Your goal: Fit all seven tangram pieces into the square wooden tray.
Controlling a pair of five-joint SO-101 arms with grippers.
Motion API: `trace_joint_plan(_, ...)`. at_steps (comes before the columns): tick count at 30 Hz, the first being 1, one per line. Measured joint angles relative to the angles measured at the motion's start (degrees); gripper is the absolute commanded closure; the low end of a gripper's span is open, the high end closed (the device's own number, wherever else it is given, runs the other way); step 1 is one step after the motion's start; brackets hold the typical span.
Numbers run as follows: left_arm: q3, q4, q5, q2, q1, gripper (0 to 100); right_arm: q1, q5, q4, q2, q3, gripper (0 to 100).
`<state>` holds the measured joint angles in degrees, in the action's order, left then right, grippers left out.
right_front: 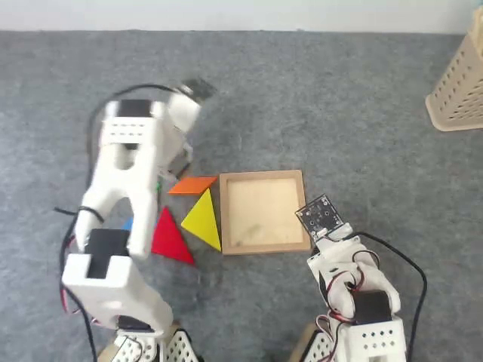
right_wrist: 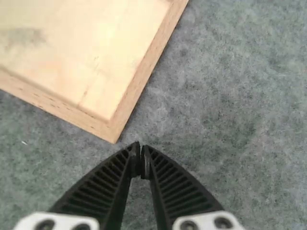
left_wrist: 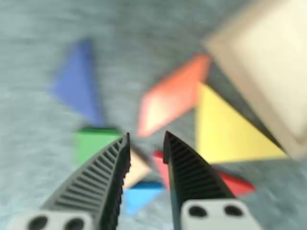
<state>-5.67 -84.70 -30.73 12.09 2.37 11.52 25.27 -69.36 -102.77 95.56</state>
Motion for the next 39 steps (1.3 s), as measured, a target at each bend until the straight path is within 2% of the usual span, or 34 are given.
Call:
trace_joint_plan(4, -8.26, -0.18, -0.53, -2.02, -2.11, 90, 0.0, 0.0, 0.0, 0.0, 0.0, 99.1)
trace_joint_plan(9, -26.73, 5.8, -4.04, -17.58, -2.2, 81, 0.0, 0.0, 0.0, 0.0, 0.0, 99.1)
trace_joint_plan(14, -37.63, 6.68, -5.36, -29.01, 2.46, 77, 0.0, 0.0, 0.0, 0.0, 0.0, 99.1)
trace_joint_plan(19, -38.42, 6.77, -9.58, -28.57, 8.18, 77, 0.0, 0.0, 0.0, 0.0, 0.0, 99.1)
trace_joint_plan(28, -36.04, 6.77, -18.81, -12.13, 9.23, 77, 0.0, 0.0, 0.0, 0.0, 0.0, 99.1)
trace_joint_plan(33, -32.97, 9.05, -19.43, -7.91, 9.67, 78, 0.0, 0.0, 0.0, 0.0, 0.0, 99.1)
trace_joint_plan(39, -30.59, 13.89, -16.0, -6.51, 10.81, 78, 0.0, 0.0, 0.0, 0.0, 0.0, 99.1)
